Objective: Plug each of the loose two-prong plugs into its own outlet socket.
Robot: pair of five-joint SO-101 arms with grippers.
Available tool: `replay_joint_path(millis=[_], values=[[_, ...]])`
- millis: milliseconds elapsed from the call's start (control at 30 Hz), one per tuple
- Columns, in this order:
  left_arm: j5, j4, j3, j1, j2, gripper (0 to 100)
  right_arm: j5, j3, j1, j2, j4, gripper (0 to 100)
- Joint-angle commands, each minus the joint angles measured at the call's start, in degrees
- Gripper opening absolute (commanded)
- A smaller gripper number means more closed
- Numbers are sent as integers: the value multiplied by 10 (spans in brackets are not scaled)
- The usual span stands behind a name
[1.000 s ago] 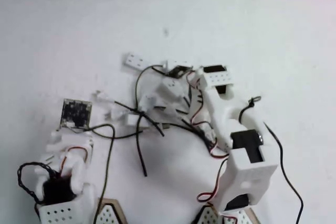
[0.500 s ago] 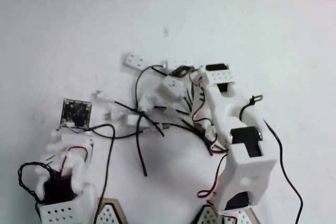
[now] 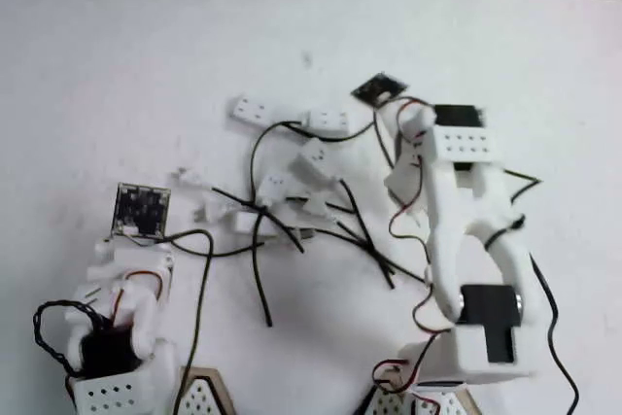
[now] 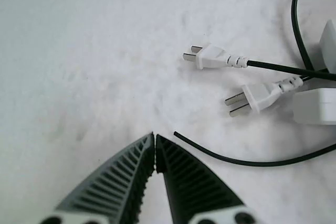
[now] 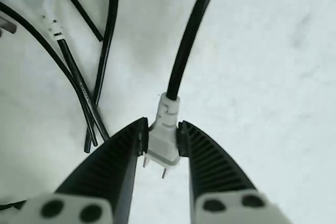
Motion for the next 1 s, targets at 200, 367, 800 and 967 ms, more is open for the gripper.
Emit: replay_joint_path(millis=[200, 367, 800, 967], values=[[-5, -14, -4, -1, -7, 28, 10, 24, 14, 31, -104, 17], [-5, -14, -4, -1, -7, 28, 8, 23, 10, 66, -123, 104], [-5, -14, -4, -2, -7, 28, 8, 23, 12, 56, -87, 133], [-5, -14, -4, -2, -7, 28, 5, -2, 15, 109, -79, 134]])
